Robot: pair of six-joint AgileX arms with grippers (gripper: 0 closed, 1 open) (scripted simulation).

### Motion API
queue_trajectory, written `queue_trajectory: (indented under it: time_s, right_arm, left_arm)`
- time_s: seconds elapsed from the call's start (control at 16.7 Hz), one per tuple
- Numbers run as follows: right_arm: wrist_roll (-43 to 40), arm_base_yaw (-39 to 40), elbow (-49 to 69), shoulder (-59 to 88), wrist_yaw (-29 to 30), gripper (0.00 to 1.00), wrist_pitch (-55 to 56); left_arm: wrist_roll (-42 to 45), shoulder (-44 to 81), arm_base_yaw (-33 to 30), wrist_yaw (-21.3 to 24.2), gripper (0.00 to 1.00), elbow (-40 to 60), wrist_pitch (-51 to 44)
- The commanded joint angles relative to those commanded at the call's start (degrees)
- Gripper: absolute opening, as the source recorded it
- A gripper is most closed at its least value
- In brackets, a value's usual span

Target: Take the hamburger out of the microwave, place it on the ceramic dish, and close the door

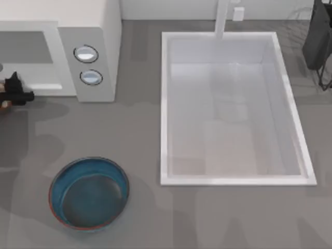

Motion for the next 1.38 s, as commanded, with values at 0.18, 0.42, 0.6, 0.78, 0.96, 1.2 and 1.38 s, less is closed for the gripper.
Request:
queue_trajectory:
  time_s: [0.18,0.42,0.6,0.78,0.96,1.2,1.38]
  right_arm:
    - [0.00,0.00,0.00,0.00,0.00,1.00,0.00]
    - [0.00,0.00,0.00,0.00,0.00,1.00,0.00]
    - [0.00,0.00,0.00,0.00,0.00,1.00,0.00]
    - [0.00,0.00,0.00,0.00,0.00,1.00,0.00]
    - [0.00,0.00,0.00,0.00,0.00,1.00,0.00]
    - [0.00,0.00,0.00,0.00,0.00,1.00,0.00]
    - [0.00,0.00,0.00,0.00,0.00,1.00,0.00]
  left_arm:
    - [0.20,-3.14,0.70,0.64,0.00,-6.04,4.42]
    - [0.24,-3.67,0.82,0.75,0.00,-6.97,5.20]
    - [0.33,-4.49,0.46,0.59,0.00,-6.59,4.15]
    - [0.35,-9.74,0.45,0.50,0.00,-6.43,-1.19]
    - [0.38,-17.14,0.47,0.40,0.00,-6.14,-9.20]
    - [0.43,-25.09,0.51,0.33,0.00,-5.63,-17.59]
    - [0.44,-26.01,0.52,0.32,0.00,-5.57,-18.51]
